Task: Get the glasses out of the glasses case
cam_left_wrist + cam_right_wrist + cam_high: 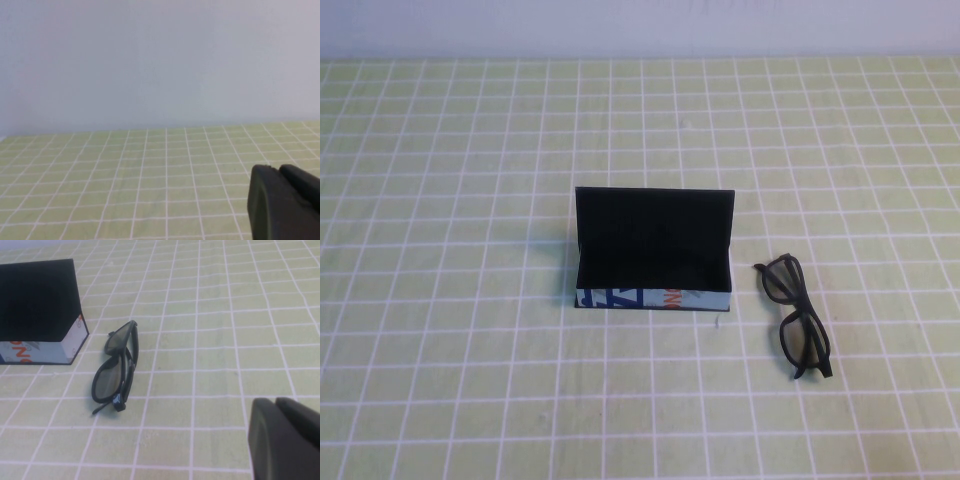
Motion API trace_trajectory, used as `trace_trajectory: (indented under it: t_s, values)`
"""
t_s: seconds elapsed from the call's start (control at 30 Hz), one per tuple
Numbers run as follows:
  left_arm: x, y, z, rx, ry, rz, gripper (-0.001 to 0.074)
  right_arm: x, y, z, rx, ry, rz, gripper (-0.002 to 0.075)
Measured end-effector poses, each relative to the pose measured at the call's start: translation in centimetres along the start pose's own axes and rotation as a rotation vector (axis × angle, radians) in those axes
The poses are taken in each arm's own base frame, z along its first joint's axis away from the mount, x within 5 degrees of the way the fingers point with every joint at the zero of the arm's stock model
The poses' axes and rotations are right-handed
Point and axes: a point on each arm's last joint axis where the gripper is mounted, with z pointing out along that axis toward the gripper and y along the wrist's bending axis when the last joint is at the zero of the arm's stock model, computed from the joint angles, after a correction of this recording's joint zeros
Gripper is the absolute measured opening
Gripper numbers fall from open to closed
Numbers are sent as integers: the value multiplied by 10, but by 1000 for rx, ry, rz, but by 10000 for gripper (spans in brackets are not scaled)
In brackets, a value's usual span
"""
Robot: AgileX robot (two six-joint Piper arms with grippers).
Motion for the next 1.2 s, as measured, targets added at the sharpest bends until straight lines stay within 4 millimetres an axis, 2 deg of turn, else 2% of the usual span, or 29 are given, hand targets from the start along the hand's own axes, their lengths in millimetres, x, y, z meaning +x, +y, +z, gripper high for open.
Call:
trace_trajectory:
  t_s: [0.2, 0.5, 1.2]
  values:
    - [6, -1, -7, 12, 17, -13, -4, 0, 0, 0, 0, 2, 0, -17]
    - [35, -4, -13, 43, 344, 4, -4, 0, 0, 0, -1, 2, 2, -17]
    - [37, -4, -14, 41, 359, -4, -4, 0, 0, 0, -1, 2, 2, -17]
